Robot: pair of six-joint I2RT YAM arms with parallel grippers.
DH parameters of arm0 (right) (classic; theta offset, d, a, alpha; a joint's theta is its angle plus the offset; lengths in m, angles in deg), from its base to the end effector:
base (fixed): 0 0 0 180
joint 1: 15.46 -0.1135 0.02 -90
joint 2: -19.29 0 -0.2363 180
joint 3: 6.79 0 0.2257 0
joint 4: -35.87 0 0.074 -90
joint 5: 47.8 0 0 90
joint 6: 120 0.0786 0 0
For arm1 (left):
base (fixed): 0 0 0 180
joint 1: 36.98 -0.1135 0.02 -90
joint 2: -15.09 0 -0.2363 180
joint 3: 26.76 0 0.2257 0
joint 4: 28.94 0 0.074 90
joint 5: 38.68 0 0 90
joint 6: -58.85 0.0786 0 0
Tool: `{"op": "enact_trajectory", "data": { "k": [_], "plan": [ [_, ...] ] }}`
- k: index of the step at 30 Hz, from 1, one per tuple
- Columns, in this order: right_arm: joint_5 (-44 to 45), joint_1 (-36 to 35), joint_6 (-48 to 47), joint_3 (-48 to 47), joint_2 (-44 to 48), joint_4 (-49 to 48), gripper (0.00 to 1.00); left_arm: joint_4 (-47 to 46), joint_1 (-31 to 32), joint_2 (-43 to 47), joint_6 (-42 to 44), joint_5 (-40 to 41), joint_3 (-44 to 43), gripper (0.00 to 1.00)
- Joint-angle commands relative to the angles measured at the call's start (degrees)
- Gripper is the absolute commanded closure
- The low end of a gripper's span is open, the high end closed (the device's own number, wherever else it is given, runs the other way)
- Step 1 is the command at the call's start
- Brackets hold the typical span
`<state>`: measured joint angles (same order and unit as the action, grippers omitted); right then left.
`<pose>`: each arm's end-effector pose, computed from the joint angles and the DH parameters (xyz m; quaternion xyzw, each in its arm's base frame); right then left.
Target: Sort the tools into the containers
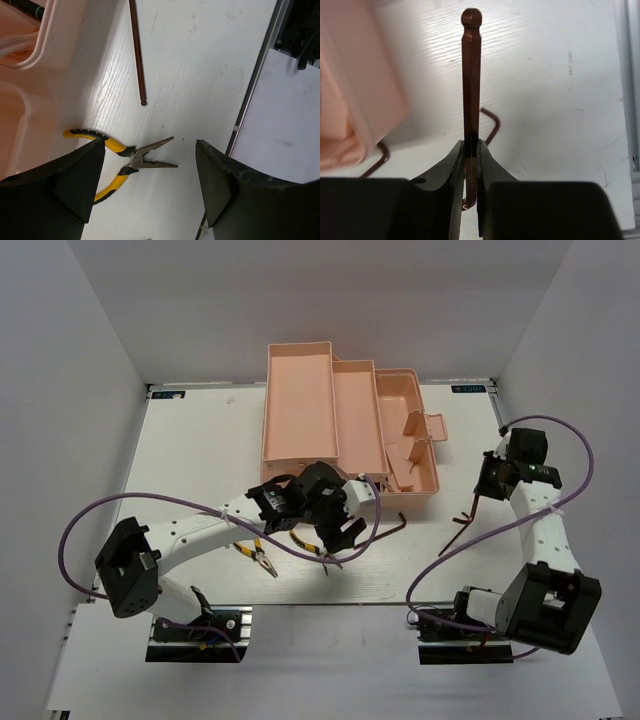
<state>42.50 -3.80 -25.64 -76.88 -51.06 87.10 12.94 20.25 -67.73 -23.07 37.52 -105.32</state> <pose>0.2558 -0.0532 0.2156 0.1324 0.9347 -0.0235 0.3289 0.1573 -0.2790 0.2228 0.5347 0.7511 -0.2555 0.2908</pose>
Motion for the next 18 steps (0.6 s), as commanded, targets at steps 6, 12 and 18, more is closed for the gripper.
{"op": "enact_trajectory", "data": {
  "k": [6, 12, 18],
  "plan": [
    [-36.1, -3.2, -9.9, -18.6, -4.4, 6.5, 1.0, -6.7, 0.2, 6.9, 2.4, -2.4, 5.0, 0.17],
    [-42.0, -13.3, -4.8, -32.1, -14.5, 2.9, 1.0, -13.6, 0.2, 12.9, 3.4, 1.1, 10.0, 0.17],
    [-45.2, -20.8, 4.6, -44.1, -25.7, -0.5, 1.0, -14.9, 0.2, 13.0, 4.0, 2.9, 11.4, 0.17]
  ]
}}
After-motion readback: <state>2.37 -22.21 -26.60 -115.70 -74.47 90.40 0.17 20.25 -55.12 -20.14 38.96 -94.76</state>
